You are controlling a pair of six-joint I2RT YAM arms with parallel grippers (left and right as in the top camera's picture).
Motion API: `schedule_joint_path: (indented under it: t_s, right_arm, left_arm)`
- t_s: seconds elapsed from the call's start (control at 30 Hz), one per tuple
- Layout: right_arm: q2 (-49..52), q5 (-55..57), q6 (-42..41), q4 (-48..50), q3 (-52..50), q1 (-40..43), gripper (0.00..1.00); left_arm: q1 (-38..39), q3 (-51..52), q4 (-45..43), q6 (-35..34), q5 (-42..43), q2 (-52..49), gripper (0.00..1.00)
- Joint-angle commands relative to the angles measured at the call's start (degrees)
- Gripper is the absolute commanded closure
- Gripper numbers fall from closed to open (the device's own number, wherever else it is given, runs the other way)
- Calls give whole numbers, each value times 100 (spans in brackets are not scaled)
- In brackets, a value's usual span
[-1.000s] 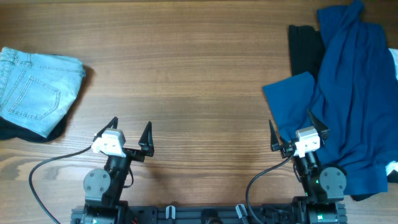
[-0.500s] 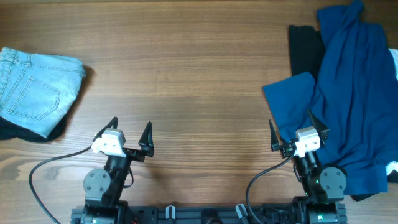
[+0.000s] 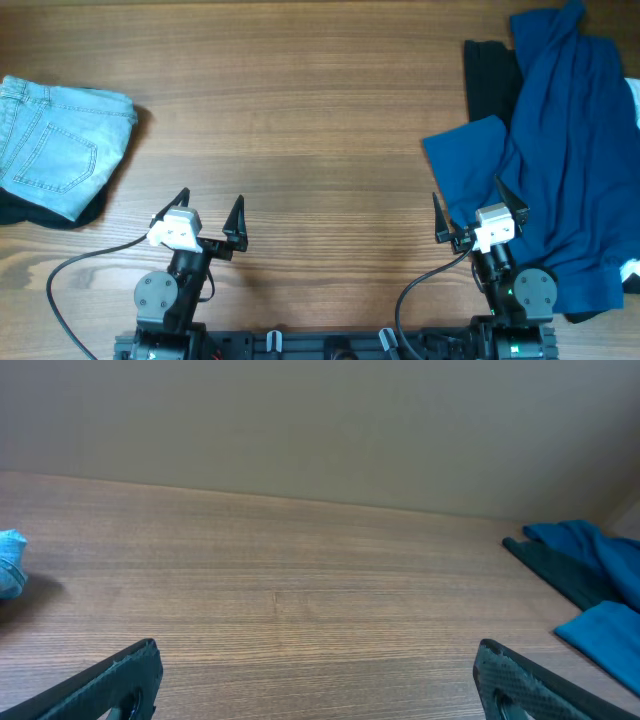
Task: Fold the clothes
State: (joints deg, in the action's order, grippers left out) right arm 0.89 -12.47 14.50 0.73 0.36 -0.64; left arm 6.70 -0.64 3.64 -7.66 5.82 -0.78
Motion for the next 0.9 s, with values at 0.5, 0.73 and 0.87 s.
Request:
schedule_joint_path:
  t_s: [0.5,0.73,0.87]
  right_arm:
    - [-46,-92,52,13,9,28,0]
    - [39,-142,22,11,9,28,0]
    - [181,-155,-741,15,9,28,0]
  left_arm:
    - [11,28,24,-13,-33,61,0]
    - [11,28,-15,-11,-149,61,0]
    - [11,28,48,-13,-208,13,0]
